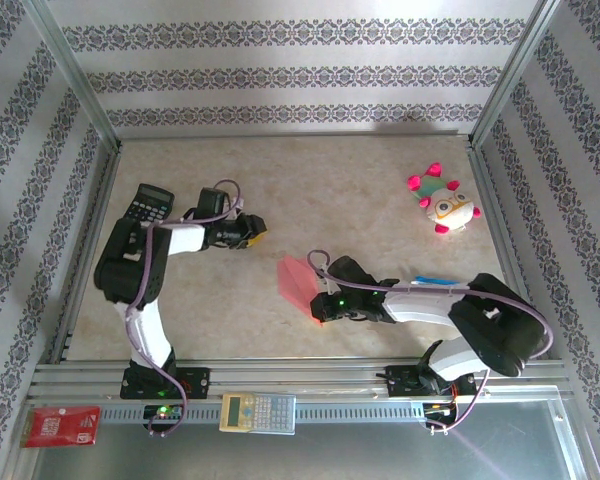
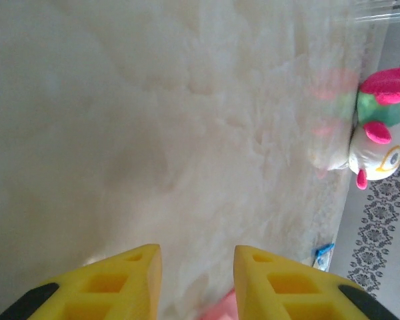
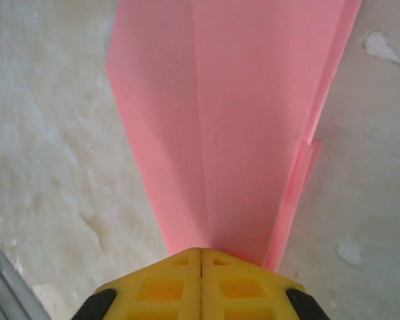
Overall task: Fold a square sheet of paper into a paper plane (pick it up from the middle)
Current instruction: Fourth fold the wing at the center of the table, then turn over the paper at the center of the table.
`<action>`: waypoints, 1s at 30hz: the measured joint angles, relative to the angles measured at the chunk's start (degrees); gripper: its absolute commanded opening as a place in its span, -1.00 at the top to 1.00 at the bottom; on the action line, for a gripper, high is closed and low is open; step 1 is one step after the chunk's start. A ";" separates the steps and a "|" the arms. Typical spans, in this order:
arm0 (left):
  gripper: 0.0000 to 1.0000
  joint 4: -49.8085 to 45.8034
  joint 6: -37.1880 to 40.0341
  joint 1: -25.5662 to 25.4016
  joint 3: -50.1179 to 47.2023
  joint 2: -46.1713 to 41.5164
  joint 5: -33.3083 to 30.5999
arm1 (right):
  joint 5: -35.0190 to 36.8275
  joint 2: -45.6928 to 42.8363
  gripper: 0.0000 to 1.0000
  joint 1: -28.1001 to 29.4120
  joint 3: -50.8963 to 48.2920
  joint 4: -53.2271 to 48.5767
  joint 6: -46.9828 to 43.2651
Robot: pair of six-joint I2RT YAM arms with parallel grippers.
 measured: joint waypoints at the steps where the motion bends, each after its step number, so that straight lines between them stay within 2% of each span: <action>1: 0.26 0.35 -0.09 -0.55 -1.92 -2.25 -0.50 | -0.28 -1.66 0.68 -0.57 0.00 -1.25 -0.42; 5: 0.24 2.80 -0.72 -6.54 -8.11 -9.40 -1.31 | -0.33 -9.53 0.45 -4.74 -1.05 -1.57 -0.11; 7: 0.24 3.91 -0.92 -10.01 -9.16 -9.73 -1.29 | 0.52 -11.74 0.38 -6.19 -1.90 -0.48 1.07; 10: 0.26 5.46 -0.96 -13.44 -9.07 -7.56 -1.03 | 1.53 -9.92 0.31 -5.92 -1.92 0.68 2.27; 16: 0.28 7.96 -1.79 -13.75 -8.24 -1.57 -0.61 | 2.49 -1.64 0.29 -4.39 -1.84 3.54 3.39; 18: 0.29 8.61 -1.84 -13.81 -7.98 -1.07 -0.61 | 3.13 -0.28 0.34 -3.56 -1.81 4.24 3.69; 30: 0.29 8.61 -1.99 -13.79 -7.98 -1.07 -0.66 | 3.78 0.04 0.33 -3.41 -1.79 5.03 4.59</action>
